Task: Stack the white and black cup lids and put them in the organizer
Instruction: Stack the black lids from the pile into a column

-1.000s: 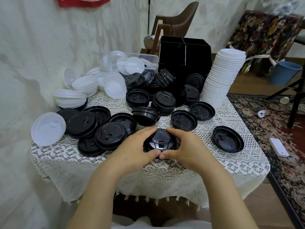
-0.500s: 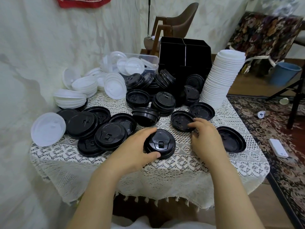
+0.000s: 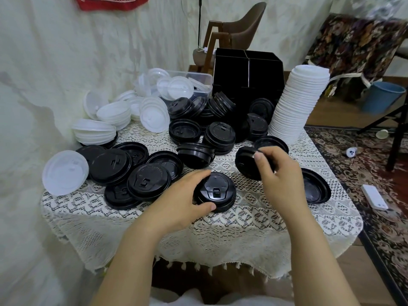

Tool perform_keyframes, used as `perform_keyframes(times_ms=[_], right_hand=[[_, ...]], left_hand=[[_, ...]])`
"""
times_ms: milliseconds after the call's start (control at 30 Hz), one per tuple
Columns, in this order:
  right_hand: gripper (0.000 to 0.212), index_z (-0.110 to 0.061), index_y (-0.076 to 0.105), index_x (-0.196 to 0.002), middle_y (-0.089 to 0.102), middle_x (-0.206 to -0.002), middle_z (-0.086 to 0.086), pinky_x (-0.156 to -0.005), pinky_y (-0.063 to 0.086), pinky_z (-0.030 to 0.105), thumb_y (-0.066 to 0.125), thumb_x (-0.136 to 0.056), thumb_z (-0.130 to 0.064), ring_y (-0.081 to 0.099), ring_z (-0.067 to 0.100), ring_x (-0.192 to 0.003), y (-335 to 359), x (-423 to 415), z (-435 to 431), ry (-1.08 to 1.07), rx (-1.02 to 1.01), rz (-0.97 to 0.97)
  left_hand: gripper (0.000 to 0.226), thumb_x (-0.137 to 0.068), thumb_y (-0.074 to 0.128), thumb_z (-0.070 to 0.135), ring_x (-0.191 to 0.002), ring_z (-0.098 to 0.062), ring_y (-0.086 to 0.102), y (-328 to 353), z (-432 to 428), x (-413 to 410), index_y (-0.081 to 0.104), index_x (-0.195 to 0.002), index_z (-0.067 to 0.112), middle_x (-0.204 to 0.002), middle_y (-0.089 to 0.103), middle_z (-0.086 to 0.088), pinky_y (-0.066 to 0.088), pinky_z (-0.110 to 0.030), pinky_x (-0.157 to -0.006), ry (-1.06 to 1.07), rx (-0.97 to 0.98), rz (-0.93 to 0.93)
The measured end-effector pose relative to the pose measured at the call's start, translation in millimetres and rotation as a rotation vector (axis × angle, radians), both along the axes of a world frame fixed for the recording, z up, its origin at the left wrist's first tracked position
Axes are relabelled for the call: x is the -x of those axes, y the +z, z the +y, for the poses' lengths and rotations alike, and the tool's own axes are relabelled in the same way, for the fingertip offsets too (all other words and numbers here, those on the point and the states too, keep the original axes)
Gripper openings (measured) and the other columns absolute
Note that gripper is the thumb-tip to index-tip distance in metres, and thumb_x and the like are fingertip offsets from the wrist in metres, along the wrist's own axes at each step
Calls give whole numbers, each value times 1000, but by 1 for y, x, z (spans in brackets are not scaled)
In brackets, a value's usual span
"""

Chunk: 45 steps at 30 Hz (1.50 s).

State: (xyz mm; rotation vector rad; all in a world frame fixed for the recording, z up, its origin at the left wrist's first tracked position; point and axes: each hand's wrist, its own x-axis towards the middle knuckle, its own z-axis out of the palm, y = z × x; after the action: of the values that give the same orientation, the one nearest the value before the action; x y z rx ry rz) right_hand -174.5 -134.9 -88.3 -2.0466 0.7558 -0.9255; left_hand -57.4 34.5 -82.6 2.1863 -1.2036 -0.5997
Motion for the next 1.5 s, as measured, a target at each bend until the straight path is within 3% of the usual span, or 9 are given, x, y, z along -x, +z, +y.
perform_keyframes(times_ms=[67, 167, 267, 400, 667, 833, 1133, 1300, 1500], right_hand=[[14, -24, 63, -90, 64, -79, -11, -61, 39, 8, 53, -100, -24, 56, -3, -71, 4, -1, -2, -27, -6, -52], [38, -2, 65, -83, 64, -73, 16, -62, 40, 29, 46, -103, -27, 52, 18, -65, 7, 0, -8, -73, -17, -33], [37, -14, 70, -82, 66, -74, 0, -72, 45, 34, 45, -103, -30, 59, 14, -75, 12, -1, -15, -80, -98, 4], [33, -10, 69, -94, 65, -77, 6, -66, 39, 32, 48, -101, -34, 56, 19, -75, 3, -6, -20, -73, -23, 203], [45, -14, 47, -142, 52, -141, 4, -98, 32, 22, 51, -100, -28, 48, 17, -128, -3, -7, -14, -31, 34, 298], [80, -19, 24, -154, 29, -155, 2, -116, 27, 38, 67, -89, -34, 28, 23, -142, -5, 4, -3, 107, -12, 538], [75, -24, 39, -145, 42, -138, -5, -110, 34, 32, 76, -80, -31, 38, 18, -130, -4, 8, -2, 88, 64, 416], [67, -30, 50, -133, 47, -126, -21, -87, 28, -6, 81, -75, -16, 43, -20, -109, 7, 6, 10, 328, -34, 257], [69, -26, 52, -133, 47, -129, -18, -93, 33, 0, 79, -72, -8, 43, -16, -116, 5, -4, 21, 541, -52, 288]], left_hand=[[75, -90, 65, 35, -134, 6, 21, 0, 0, 0, 21, -151, 36, -155, 19, 22, 15, -12, -105, 0, 0, 1], [75, -90, 65, 35, -134, 7, 20, -1, 0, 0, 21, -151, 36, -155, 19, 22, 15, -12, -105, -4, 1, 1], [75, -90, 65, 35, -134, 7, 20, -1, 0, 0, 21, -151, 36, -155, 19, 23, 15, -12, -105, -3, 3, 5], [75, -90, 64, 35, -134, 7, 21, -1, 0, 1, 20, -151, 37, -155, 19, 23, 15, -11, -104, -4, 1, 3], [74, -90, 64, 35, -124, 14, 18, -1, 0, 1, 20, -151, 37, -155, 18, 24, 14, -11, -104, -13, 1, 6], [74, -91, 64, 35, -127, 12, 19, -1, 0, 0, 20, -150, 37, -155, 18, 23, 14, -11, -104, -16, -3, 4], [76, -89, 67, 33, -120, 11, 22, -1, -1, 0, 23, -151, 34, -151, 20, 23, 18, -11, -99, -13, 13, 31], [86, -84, 73, 30, -130, 5, 27, -3, -1, -1, 20, -151, 34, -151, 23, 19, 25, -17, -104, 11, 22, 57], [111, -77, 79, 25, -138, -5, 27, -5, -2, -3, -2, -152, 37, -154, 26, 15, 24, -18, -102, 61, 35, 98]])
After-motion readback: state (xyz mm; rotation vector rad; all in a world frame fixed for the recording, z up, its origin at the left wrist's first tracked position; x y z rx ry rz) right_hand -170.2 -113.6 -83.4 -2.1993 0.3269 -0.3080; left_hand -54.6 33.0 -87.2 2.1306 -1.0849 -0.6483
